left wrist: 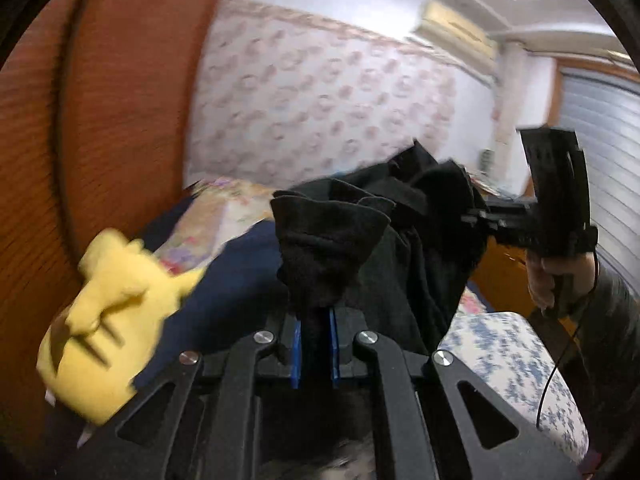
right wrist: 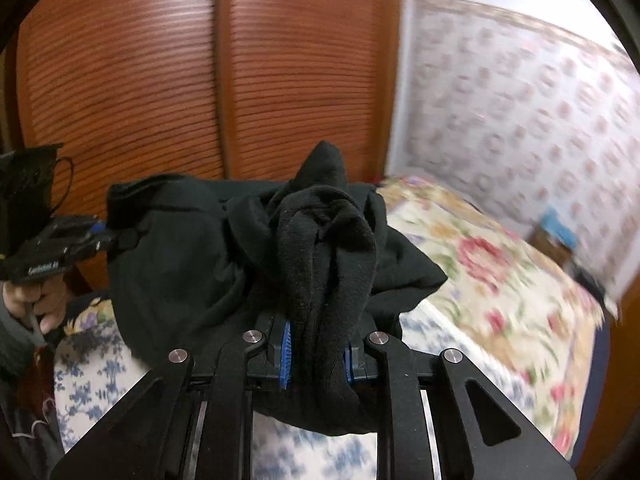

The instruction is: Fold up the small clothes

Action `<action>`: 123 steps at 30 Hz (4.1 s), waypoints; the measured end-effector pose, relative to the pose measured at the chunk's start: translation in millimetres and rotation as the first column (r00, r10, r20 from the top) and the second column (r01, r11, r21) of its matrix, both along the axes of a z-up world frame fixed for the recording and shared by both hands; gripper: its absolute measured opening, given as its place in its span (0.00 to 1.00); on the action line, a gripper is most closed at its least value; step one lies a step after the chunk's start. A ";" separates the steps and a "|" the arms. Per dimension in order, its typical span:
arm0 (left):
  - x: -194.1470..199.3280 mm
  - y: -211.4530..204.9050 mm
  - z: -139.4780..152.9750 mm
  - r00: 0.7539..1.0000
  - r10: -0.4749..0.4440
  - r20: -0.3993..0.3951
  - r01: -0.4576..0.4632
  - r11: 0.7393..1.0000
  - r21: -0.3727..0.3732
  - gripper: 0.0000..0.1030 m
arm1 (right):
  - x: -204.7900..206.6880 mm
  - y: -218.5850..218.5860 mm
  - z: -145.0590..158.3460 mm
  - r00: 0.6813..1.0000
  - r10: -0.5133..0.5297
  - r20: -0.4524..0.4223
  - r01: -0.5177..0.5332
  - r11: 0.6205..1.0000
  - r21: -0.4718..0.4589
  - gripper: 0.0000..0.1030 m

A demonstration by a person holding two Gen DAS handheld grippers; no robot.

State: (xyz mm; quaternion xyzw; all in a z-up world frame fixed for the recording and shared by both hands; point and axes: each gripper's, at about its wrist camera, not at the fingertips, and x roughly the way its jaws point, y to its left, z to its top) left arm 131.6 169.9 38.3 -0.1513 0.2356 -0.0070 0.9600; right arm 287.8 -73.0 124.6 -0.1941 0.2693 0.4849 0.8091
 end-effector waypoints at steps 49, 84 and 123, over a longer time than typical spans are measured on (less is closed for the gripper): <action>-48.5 38.9 -38.5 0.985 0.162 -0.062 -0.160 0.987 0.033 0.38 | 46.2 124.3 -26.0 0.978 -0.154 0.144 0.155 0.988 0.005 0.56; -75.6 -176.6 23.2 0.996 -0.080 0.042 0.066 0.963 0.262 0.55 | -202.5 -191.3 -21.6 0.777 -0.628 0.048 0.587 0.750 0.304 0.77; -84.6 -184.6 31.1 0.995 -0.072 0.074 0.050 0.962 0.269 0.56 | -224.2 -206.9 -30.9 0.718 -0.694 0.056 0.647 0.695 0.313 0.77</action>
